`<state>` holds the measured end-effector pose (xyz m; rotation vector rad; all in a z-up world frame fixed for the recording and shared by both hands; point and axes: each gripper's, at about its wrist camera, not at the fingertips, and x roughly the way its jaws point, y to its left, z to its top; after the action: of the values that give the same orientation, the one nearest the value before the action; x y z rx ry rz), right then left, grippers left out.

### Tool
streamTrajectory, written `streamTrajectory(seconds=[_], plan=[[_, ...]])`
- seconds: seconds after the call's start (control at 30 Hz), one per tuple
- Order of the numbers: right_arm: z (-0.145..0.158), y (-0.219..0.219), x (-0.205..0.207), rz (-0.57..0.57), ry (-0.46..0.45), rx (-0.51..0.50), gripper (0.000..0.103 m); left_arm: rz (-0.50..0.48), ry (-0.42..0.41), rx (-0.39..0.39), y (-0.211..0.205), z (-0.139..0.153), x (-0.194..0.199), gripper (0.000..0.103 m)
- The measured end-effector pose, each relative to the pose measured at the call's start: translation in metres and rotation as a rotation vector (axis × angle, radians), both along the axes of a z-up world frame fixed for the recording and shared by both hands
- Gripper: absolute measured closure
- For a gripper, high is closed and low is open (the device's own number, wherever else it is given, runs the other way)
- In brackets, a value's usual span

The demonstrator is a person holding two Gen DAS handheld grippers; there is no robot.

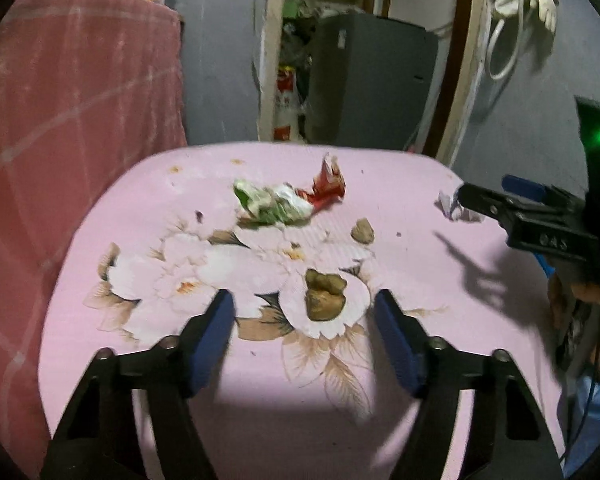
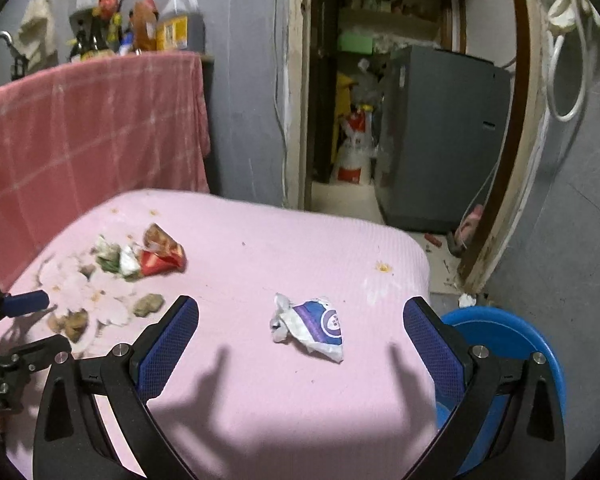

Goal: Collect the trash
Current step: 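Grasp the brown stone with the left tool while the right tool grasps the blue-white wrapper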

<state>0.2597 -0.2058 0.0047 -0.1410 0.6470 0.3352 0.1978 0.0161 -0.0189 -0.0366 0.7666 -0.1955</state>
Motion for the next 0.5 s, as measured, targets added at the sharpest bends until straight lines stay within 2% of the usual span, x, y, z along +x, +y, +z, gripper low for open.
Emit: streamTrajectory(seconds=[0.13, 0.23, 0.3, 0.33, 0.4, 0.5], plan=[[-0.009, 0.003, 0.014, 0.004, 0.07, -0.018, 0.001, -0.003, 0.033, -0.008, 0.001, -0.004, 0.007, 0.065], [-0.011, 0.005, 0.021, 0.004, 0.088, -0.036, 0.002, -0.012, 0.04, -0.024, 0.002, -0.003, 0.009, 0.074], [-0.012, 0.006, 0.025, 0.009, 0.099, -0.042, 0.011, -0.014, 0.045, -0.024, 0.0, -0.004, 0.011, 0.076], [-0.013, 0.006, 0.027, 0.015, 0.108, -0.043, 0.019, -0.015, 0.047, -0.027, -0.001, -0.004, 0.013, 0.08], [-0.017, 0.006, 0.03, 0.028, 0.128, -0.045, 0.025, -0.019, 0.053, -0.031, -0.001, -0.004, 0.015, 0.085], [-0.02, 0.01, 0.031, 0.05, 0.148, -0.058, 0.037, -0.017, 0.052, -0.023, -0.003, -0.004, 0.016, 0.085]])
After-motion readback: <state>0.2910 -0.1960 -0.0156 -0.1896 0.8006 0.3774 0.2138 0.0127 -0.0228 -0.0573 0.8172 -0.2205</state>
